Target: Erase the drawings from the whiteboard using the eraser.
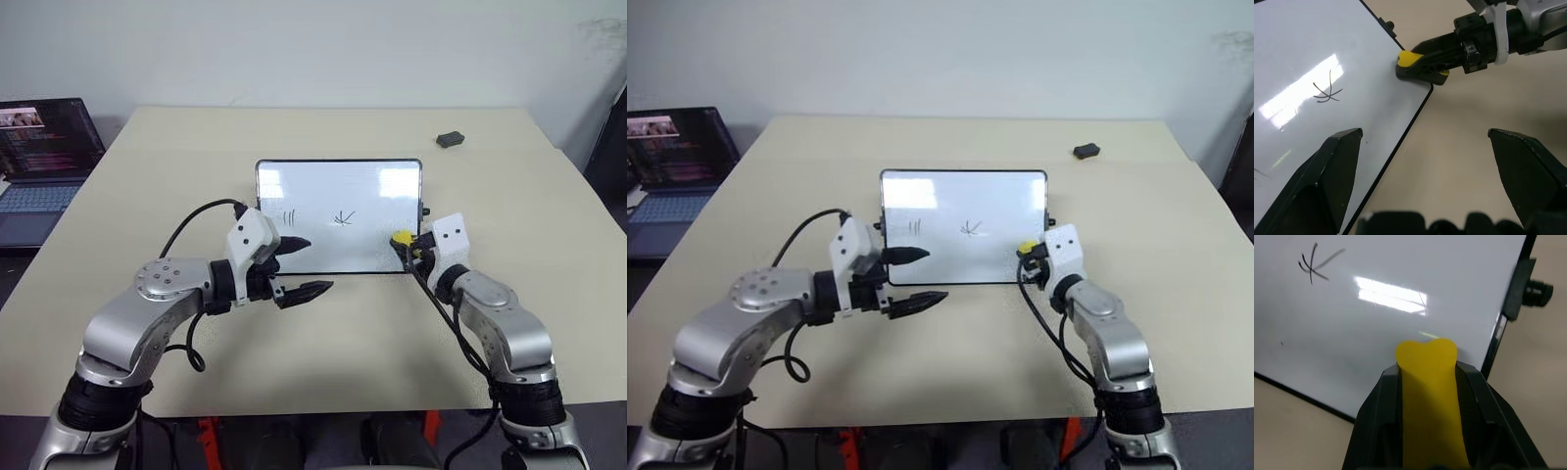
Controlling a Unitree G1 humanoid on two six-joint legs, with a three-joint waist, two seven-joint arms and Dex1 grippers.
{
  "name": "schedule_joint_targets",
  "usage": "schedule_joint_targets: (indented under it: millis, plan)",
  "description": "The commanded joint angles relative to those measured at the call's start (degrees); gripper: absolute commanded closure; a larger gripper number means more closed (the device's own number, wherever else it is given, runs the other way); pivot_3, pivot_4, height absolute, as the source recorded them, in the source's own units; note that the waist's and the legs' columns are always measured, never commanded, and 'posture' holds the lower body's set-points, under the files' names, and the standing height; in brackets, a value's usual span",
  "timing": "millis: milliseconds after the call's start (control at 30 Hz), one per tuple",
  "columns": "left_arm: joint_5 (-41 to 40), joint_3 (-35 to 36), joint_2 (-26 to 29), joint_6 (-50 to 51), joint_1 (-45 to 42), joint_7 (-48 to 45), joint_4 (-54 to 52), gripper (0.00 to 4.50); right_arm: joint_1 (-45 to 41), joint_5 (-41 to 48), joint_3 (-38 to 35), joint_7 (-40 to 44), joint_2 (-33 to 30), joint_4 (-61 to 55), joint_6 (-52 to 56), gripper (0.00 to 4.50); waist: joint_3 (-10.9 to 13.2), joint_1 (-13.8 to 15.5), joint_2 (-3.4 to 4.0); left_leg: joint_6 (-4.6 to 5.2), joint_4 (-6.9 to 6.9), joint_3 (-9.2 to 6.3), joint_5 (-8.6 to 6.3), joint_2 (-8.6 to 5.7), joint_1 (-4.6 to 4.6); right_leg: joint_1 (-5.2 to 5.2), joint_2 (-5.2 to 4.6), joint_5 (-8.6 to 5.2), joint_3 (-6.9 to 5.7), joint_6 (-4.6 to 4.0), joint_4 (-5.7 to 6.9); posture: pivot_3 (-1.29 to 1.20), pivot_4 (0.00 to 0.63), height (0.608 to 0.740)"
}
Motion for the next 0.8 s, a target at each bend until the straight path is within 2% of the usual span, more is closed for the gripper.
schedule_joint_targets:
  millis: [33,400,667,800]
  plan:
    - [-1.11,2.38,-1.08,0.13,1.12,2.24,-2.5,0.0,-0.77,2.19,-1.69,2.29,-0.46,-3.32,-4.52,3.38,0.0,0.16,0.0,0.0,-0.04,0.0,0.0,0.0,-0.02,-0.03,0.0,-0.01,0.0,0.0,-0.05,0.0,0.15,0.74]
    - [-0.18,9.78,-3.86,-1.06,12.96,11.37,-3.9,0.0,8.48,6.7,-2.1,13.68,-6.69,-5.67,-14.89,3.38,0.03,0.8,0.02,0.01,-0.07,-0.04,-0.11,-0.02,-0.28,-0.2,-0.13,-0.15,-0.05,-0.01,-0.13,0.0,0.15,0.74]
    - [-0.69,11.42,-3.83,-0.39,15.88,13.98,-6.7,0.0,12.8,7.24,1.28,19.91,-11.07,-4.67,-17.58,3.38,0.04,0.84,0.03,0.01,-0.08,-0.03,-0.1,-0.03,-0.12,-0.08,-0.13,-0.15,-0.05,-0.02,-0.07,0.0,0.15,0.74]
    - [-1.1,13.65,-3.04,0.0,17.3,14.45,-7.38,0.0,11.96,6.99,2.87,20.39,-10.45,-4.67,-20.11,3.38,0.04,0.71,0.03,0.01,-0.09,-0.01,-0.1,0.0,-0.11,-0.09,-0.11,-0.15,-0.05,-0.02,-0.07,0.0,0.15,0.74]
